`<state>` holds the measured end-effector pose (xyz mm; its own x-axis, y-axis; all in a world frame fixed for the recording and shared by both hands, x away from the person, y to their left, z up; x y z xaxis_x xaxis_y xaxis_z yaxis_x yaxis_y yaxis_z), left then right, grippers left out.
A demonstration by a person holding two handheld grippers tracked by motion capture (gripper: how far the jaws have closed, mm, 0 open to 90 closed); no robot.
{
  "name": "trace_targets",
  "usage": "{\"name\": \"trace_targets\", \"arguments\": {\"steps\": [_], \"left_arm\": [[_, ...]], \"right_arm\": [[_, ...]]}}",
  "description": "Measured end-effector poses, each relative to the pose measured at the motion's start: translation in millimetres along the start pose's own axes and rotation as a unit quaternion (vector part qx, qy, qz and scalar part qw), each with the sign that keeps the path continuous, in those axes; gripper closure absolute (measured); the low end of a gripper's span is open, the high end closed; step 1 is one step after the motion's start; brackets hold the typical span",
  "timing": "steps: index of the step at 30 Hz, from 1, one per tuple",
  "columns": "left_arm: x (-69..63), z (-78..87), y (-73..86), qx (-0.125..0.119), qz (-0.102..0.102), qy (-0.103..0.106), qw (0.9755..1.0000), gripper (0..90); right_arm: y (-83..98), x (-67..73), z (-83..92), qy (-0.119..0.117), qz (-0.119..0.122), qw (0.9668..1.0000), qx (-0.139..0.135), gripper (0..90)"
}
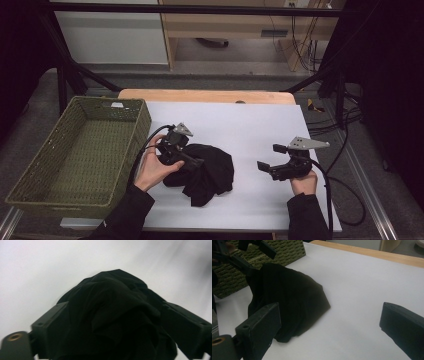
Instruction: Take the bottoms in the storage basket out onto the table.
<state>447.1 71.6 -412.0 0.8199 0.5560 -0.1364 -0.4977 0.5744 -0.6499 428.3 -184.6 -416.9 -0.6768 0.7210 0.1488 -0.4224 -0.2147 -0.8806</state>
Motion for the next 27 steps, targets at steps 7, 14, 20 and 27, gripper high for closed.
{"name": "trace_targets", "arguments": {"steps": [7, 14, 20, 27], "left_arm": [[-9.0, 11.8, -3.4, -0.013, -0.009, 0.001, 0.9999, 4.4], [-18.5, 27.7, -5.9, -0.018, -0.033, -0.010, 0.9993, 2.7], [-23.9, 42.4, -8.7, -0.033, -0.038, -0.008, 0.9987, 2.8], [-23.0, 59.8, -7.3, -0.050, -0.038, -0.024, 0.9977, 2.8]], "right_arm": [[-0.3, 0.2, 0.0, -0.001, 0.000, 1.0000, -0.002, 4.0], [-0.6, 0.5, 0.0, 0.000, 0.000, 1.0000, -0.003, 4.0], [-0.7, 0.9, -0.2, -0.001, 0.000, 1.0000, -0.003, 4.0], [-0.9, 0.7, -0.1, -0.001, 0.001, 1.0000, -0.003, 4.0]]}}
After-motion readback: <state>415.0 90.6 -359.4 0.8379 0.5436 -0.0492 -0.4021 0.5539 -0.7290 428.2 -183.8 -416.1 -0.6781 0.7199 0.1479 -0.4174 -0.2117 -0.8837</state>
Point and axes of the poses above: each handheld gripper's, and its own axes: z roughly backward along the jaws, y roughly out of its underside, x roughly to its left, the point moved 9 cm from there along -z, roughly forward along the jaws, and after that the axes turned 4 degrees about y, right-handed, at the moved point
